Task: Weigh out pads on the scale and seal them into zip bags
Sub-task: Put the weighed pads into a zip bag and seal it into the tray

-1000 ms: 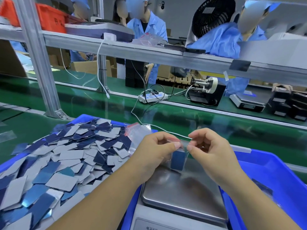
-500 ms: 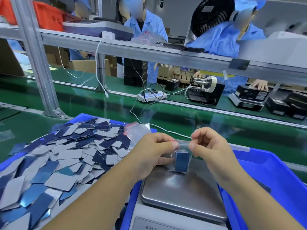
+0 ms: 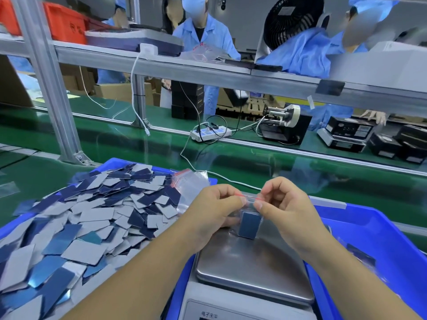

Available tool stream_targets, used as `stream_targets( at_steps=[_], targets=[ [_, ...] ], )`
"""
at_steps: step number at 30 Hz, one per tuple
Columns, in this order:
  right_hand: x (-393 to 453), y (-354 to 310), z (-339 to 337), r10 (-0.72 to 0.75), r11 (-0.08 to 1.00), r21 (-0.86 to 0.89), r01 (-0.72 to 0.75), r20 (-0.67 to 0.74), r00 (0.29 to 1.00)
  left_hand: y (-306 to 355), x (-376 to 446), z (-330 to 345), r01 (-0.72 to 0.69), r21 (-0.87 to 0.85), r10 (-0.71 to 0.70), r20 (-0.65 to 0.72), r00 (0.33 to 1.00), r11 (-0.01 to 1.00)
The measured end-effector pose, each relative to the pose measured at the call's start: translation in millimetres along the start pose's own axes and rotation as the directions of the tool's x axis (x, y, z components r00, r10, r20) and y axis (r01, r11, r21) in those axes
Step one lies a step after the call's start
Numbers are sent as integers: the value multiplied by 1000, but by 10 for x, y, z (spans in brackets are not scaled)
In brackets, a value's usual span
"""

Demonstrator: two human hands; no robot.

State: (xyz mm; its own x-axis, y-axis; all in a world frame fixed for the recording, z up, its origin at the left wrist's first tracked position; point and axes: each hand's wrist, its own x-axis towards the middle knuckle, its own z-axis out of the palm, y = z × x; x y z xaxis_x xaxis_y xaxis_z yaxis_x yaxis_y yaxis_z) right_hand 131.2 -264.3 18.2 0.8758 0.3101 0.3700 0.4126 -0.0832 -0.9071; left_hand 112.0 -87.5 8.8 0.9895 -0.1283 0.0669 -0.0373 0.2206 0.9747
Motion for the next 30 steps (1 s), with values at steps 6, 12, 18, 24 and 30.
stream_targets(
  at_steps=[6,12,18,24,30],
  targets=[
    [-27,-55,1,-37,999,-9,37,-13,999,-2,-20,46,-29,73,29,11,1000,997],
    [-34,-79,44,-49,999,-22,49,20,999,-13,-18,35,-106,198,106,13,994,974],
    [-59,-93,69,-39,999,-29,40,21,999,-25,-21,46,-136,225,133,30,991,965],
    [-52,-102,14,-49,997,-57,50,21,999,-32,-29,47,-162,270,158,36,987,949],
    [-20,-84,-32,-43,998,-56,43,2,999,1,-2,-44,-153,273,149,34,988,950]
  ],
)
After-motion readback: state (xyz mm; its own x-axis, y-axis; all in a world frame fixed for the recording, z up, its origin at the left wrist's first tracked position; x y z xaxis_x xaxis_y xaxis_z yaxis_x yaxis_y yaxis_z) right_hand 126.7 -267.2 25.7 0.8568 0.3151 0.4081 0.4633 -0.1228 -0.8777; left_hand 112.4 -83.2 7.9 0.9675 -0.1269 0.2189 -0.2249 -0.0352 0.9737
